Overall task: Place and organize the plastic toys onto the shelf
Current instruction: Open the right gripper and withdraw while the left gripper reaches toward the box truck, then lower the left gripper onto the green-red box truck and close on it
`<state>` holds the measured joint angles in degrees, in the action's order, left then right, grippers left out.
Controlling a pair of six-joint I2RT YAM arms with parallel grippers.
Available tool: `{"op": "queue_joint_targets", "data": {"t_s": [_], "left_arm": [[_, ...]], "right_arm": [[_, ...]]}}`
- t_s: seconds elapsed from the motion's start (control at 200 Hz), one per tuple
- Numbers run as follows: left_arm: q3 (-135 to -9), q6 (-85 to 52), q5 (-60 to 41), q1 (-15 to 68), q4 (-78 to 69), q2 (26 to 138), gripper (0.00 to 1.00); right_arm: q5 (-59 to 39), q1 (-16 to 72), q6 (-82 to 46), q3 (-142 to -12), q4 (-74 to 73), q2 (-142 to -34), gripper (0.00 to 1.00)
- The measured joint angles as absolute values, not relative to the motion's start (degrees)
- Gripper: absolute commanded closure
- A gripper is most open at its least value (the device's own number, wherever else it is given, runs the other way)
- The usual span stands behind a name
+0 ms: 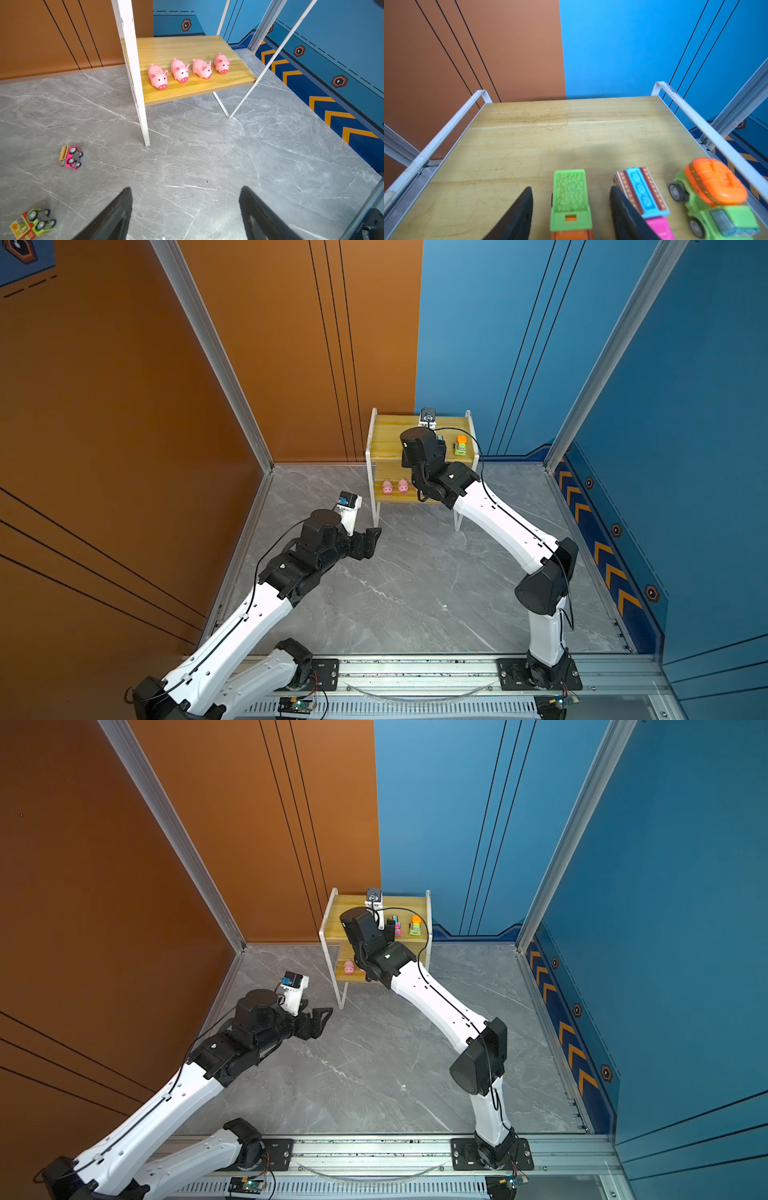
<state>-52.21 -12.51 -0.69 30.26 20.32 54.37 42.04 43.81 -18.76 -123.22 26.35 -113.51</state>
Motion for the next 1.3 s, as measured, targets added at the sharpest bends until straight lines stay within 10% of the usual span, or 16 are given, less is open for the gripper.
{"op": "queue_joint_targets", "data": {"t_s": [0.365, 0.816, 1.301], "left_arm": [[-52.10, -15.05, -2.04, 24.91, 20.01, 56.69, 0.18], [-51.99, -24.77, 3.22, 2.55, 21.76, 71.50, 0.19], [-56.86, -26.81, 8.67, -5.93, 27.75, 87.88, 0.20]], "right_arm": [[40.42, 49.04, -8.73, -117.21, 17.87, -105.25, 0.27], [29.04, 57.01, -3.70, -67.90, 0.36, -65.28, 0.25], [17.65, 61.82, -11.70, -42.13, -9.74, -65.21, 0.25]]}}
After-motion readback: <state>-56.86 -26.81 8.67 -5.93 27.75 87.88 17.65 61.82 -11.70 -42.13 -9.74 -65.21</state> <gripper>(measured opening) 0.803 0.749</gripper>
